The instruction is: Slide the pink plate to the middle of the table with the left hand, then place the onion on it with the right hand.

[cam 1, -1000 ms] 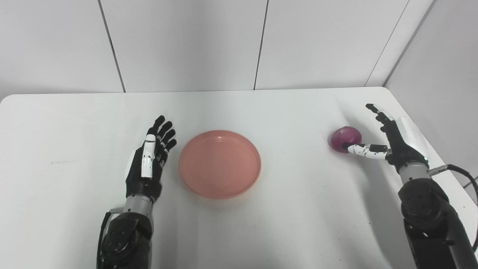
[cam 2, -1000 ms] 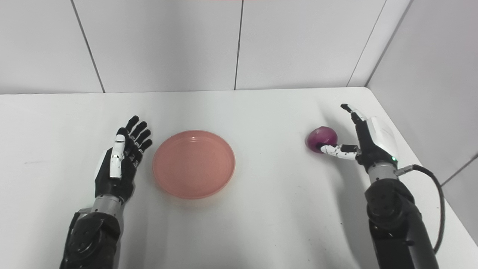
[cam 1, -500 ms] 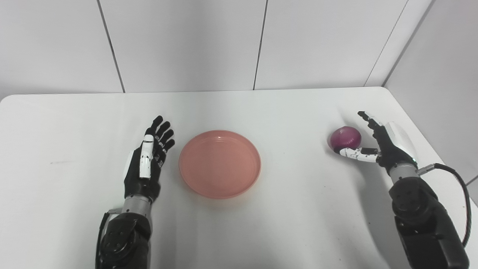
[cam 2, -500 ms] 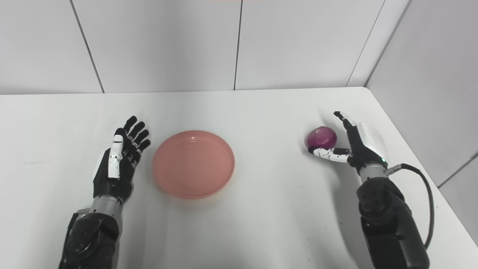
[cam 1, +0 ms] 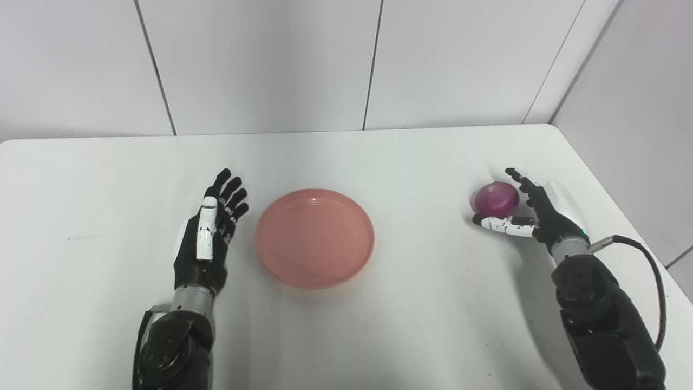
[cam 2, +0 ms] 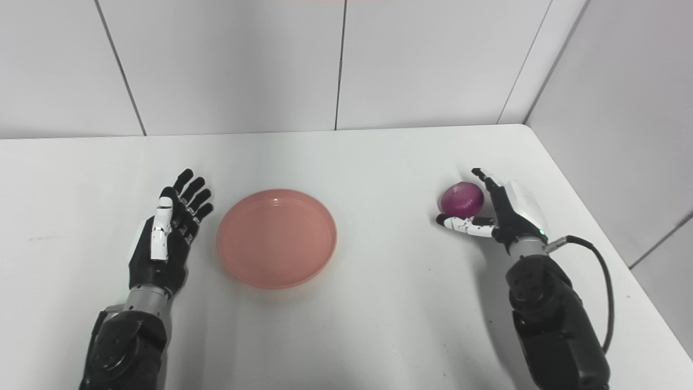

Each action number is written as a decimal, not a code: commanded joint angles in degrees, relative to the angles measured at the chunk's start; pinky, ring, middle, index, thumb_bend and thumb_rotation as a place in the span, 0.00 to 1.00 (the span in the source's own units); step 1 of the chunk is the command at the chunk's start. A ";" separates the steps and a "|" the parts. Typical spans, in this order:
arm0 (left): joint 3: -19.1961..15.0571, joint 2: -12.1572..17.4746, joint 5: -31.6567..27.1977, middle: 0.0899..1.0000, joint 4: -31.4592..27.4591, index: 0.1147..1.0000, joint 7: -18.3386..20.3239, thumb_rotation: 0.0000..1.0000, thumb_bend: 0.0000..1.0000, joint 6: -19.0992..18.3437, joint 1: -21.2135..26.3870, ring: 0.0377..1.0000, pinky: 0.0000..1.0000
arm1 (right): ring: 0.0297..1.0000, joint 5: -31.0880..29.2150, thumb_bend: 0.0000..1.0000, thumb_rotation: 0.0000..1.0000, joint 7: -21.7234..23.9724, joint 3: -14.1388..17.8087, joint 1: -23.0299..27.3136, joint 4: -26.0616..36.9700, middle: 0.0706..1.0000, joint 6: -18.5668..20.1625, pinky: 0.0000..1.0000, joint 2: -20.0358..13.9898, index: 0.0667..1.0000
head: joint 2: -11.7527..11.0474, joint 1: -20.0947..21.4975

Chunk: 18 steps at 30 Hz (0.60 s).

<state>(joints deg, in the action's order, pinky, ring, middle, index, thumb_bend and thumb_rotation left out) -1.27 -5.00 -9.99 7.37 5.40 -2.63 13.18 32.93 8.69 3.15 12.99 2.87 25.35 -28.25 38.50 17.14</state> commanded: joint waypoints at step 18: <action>-0.21 0.26 -0.93 0.93 0.39 0.91 0.21 1.00 0.46 -1.20 -1.20 0.92 0.91 | 0.89 -0.79 1.00 0.42 -3.19 -1.08 4.42 -4.42 0.91 -1.99 0.79 -3.12 0.91 | -0.02 -0.09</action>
<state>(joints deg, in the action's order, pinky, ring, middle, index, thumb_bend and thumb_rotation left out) -1.45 -4.88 -10.40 7.45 5.62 -2.44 13.10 32.27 6.31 1.78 15.63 -1.37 24.70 -29.78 38.50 17.14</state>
